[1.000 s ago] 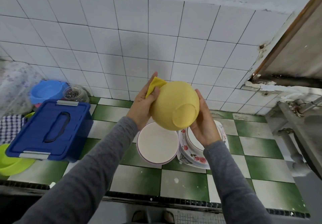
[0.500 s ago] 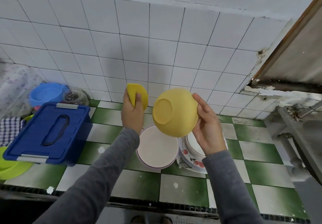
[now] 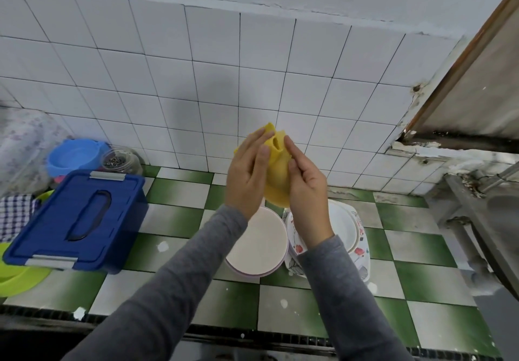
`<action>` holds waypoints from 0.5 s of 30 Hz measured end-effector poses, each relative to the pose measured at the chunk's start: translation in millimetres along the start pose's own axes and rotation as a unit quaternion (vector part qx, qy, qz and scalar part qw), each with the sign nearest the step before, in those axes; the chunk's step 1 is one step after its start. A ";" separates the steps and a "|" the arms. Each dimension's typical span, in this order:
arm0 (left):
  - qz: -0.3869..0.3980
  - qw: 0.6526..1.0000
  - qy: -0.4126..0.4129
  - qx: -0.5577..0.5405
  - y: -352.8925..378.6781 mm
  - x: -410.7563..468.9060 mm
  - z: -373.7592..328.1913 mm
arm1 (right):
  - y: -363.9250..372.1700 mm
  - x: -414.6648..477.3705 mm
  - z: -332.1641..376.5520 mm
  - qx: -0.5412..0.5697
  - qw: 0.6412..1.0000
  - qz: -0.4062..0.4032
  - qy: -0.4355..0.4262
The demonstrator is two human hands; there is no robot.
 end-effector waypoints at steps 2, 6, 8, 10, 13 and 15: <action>-0.026 0.999 -0.032 0.003 -9.3 11.7 2.7 | 3.5 -3.7 4.6 0.011 1.000 0.018 -0.016; 0.002 0.998 0.013 0.055 -9.6 13.1 -5.1 | 1.3 -1.1 5.5 0.037 0.999 0.011 -0.007; 0.040 0.987 0.101 0.121 -2.6 3.8 -14.5 | -1.2 2.7 4.1 0.057 0.998 0.003 0.014; 0.071 0.966 0.180 0.169 2.2 -3.4 -20.4 | -1.3 3.7 3.6 0.062 0.998 0.003 0.022; 0.103 0.967 0.166 0.164 -1.8 0.7 -10.7 | 1.9 2.7 0.1 0.053 0.998 0.007 0.029; 0.106 0.975 0.119 0.152 -7.9 6.6 -1.5 | 2.8 3.2 1.9 0.049 0.998 0.016 0.023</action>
Point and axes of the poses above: each hand's wrist, its own x-axis towards the middle knuckle, its own y-axis out of the palm, z = x × y, the point moved 9 cm from there along x, towards the middle knuckle, and after that the axes turned 10 degrees about y, right-handed, at the moved point
